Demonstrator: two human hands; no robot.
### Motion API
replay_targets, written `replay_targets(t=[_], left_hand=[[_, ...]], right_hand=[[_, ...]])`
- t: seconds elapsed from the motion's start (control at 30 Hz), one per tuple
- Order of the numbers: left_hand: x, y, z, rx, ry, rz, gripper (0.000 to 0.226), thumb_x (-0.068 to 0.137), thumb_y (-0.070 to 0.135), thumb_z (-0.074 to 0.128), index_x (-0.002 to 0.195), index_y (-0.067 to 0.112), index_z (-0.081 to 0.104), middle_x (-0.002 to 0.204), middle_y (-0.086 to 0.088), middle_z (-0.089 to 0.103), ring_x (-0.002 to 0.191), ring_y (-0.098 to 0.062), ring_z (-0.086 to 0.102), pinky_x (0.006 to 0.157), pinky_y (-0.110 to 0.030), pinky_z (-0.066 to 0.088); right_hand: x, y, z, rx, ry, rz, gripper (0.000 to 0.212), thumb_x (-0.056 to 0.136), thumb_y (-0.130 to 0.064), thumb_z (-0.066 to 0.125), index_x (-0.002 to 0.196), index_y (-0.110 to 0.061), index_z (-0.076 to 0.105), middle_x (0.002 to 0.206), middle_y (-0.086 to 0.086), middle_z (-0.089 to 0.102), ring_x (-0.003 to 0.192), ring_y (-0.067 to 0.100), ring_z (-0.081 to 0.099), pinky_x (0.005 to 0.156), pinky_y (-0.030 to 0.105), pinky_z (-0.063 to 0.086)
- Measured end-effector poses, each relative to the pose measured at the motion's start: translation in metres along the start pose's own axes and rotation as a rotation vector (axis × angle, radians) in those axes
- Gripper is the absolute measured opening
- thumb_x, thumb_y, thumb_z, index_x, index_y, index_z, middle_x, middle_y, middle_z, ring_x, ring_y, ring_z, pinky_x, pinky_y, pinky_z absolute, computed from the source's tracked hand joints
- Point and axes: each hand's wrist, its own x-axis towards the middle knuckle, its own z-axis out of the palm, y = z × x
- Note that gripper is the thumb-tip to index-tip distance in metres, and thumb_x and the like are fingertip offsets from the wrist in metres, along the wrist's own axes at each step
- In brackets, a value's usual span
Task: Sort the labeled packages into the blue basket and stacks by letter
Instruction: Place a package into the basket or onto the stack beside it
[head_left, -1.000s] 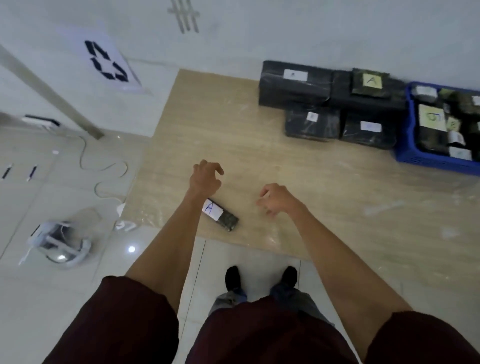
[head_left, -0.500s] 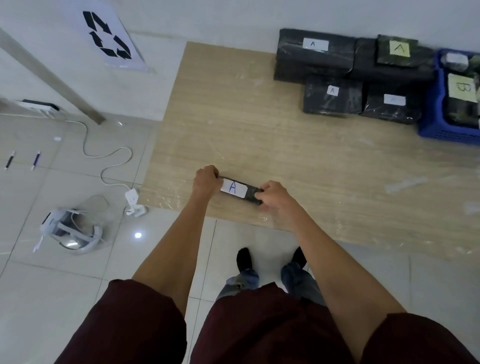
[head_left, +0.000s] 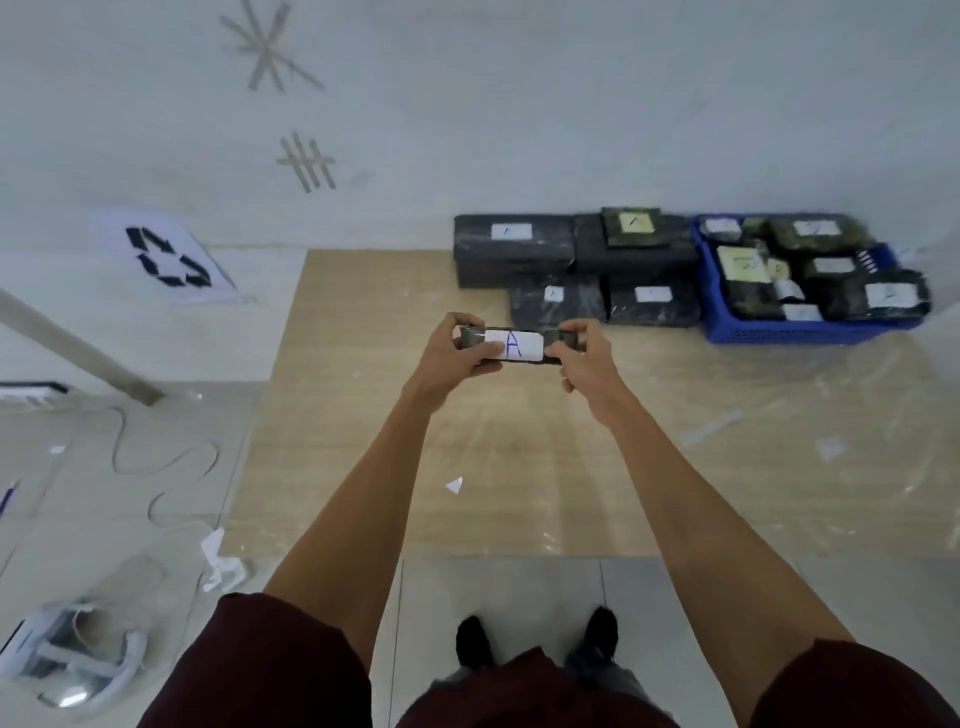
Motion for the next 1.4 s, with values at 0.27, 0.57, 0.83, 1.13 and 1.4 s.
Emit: replay_targets(t=[0.27, 0.57, 0.83, 1.13, 1.4], left_hand=[[0.018, 0.065, 0.082, -0.025, -0.125, 0.190, 0.029, 0.086, -0.003, 0.073, 0.110, 0.009, 0.062, 0.110, -0.019, 0.061, 0.099, -0.031, 0.071, 0.085, -0.042, 0.061], [0.022, 0.101, 0.128, 0.035, 0.004, 0.299, 0.030, 0.083, -0.003, 0.076, 0.110, 0.003, 0.065, 0.115, -0.025, 0.062, 0.085, -0.022, 0.073, 0.078, -0.038, 0.063], [0.019, 0.108, 0.149, 0.059, 0.010, 0.339, 0.029, 0.084, -0.004, 0.076, 0.109, 0.003, 0.065, 0.108, -0.017, 0.063, 0.082, -0.016, 0.072, 0.073, -0.028, 0.062], [0.020, 0.113, 0.162, 0.091, -0.039, 0.395, 0.031, 0.081, -0.007, 0.077, 0.107, 0.006, 0.065, 0.110, -0.020, 0.063, 0.089, -0.016, 0.071, 0.072, -0.025, 0.060], [0.023, 0.117, 0.159, 0.187, -0.056, 0.463, 0.027, 0.083, -0.006, 0.073, 0.101, 0.010, 0.061, 0.096, -0.007, 0.062, 0.085, -0.018, 0.063, 0.068, -0.026, 0.057]], right_hand=[[0.008, -0.061, -0.094, 0.101, -0.089, -0.304, 0.031, 0.088, 0.003, 0.065, 0.114, -0.012, 0.070, 0.084, -0.001, 0.065, 0.072, 0.016, 0.061, 0.070, 0.040, 0.060], [0.019, -0.082, -0.132, 0.235, -0.063, -0.442, 0.026, 0.086, 0.008, 0.069, 0.110, -0.003, 0.072, 0.113, 0.016, 0.065, 0.082, 0.019, 0.068, 0.064, 0.027, 0.061], [0.031, -0.080, -0.152, 0.258, -0.060, -0.442, 0.025, 0.085, 0.006, 0.070, 0.109, -0.003, 0.072, 0.110, 0.011, 0.067, 0.079, 0.019, 0.068, 0.063, 0.028, 0.060], [0.037, -0.082, -0.172, 0.302, -0.087, -0.298, 0.035, 0.089, -0.007, 0.073, 0.122, -0.013, 0.065, 0.118, 0.012, 0.064, 0.087, 0.027, 0.074, 0.070, 0.038, 0.063], [0.040, -0.088, -0.173, 0.412, -0.257, -0.008, 0.022, 0.092, -0.015, 0.069, 0.107, 0.001, 0.068, 0.096, 0.021, 0.066, 0.066, 0.024, 0.066, 0.060, 0.030, 0.059]])
